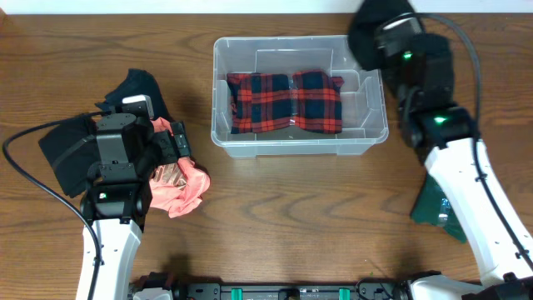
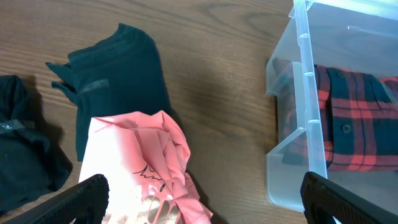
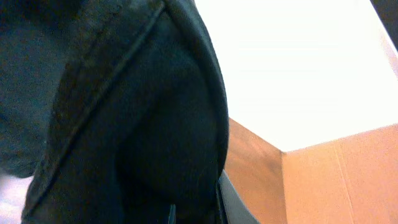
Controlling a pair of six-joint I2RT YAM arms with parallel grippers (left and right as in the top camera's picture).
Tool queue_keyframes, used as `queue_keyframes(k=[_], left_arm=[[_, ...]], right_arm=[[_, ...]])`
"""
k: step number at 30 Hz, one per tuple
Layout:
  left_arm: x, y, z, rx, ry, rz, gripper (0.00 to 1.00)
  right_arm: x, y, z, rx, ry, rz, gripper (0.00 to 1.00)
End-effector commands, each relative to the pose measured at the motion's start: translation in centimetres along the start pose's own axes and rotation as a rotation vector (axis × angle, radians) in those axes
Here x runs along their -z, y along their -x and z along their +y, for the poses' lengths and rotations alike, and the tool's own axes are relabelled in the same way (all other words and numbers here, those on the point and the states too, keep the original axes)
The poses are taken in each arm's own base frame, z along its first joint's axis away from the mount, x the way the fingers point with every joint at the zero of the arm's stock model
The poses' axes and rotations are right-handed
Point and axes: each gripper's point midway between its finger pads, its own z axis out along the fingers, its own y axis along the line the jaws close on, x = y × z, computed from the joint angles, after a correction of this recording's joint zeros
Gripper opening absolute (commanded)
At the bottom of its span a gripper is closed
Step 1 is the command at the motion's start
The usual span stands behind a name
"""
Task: Pack container
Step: 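Carry the black garment into the container and lower it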
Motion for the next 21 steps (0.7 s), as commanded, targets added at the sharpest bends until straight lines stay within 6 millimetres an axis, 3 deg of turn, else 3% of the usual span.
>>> queue_keyframes(k=[1, 6, 16, 21], left_arm=[[0.4, 1.1, 0.1, -0.002, 0.012, -0.026, 0.98], [0.4, 1.1, 0.1, -0.002, 0.011, -0.026, 0.98], [0.4, 1.1, 0.1, -0.002, 0.012, -0.026, 0.98], [0.4, 1.1, 0.1, -0.002, 0.011, -0.026, 0.98]], right_arm=[[1.7, 4.2, 3.2, 0.075, 0.089, -0.137, 0.01], [2.0, 5.4, 9.1, 0.125, 0.2, -0.16, 0.01], [1.3, 4.4, 20.6, 0.198, 0.432, -0.127, 0.01], [2.4, 4.5, 24.1, 0.214, 0.509, -0.138, 0.01]])
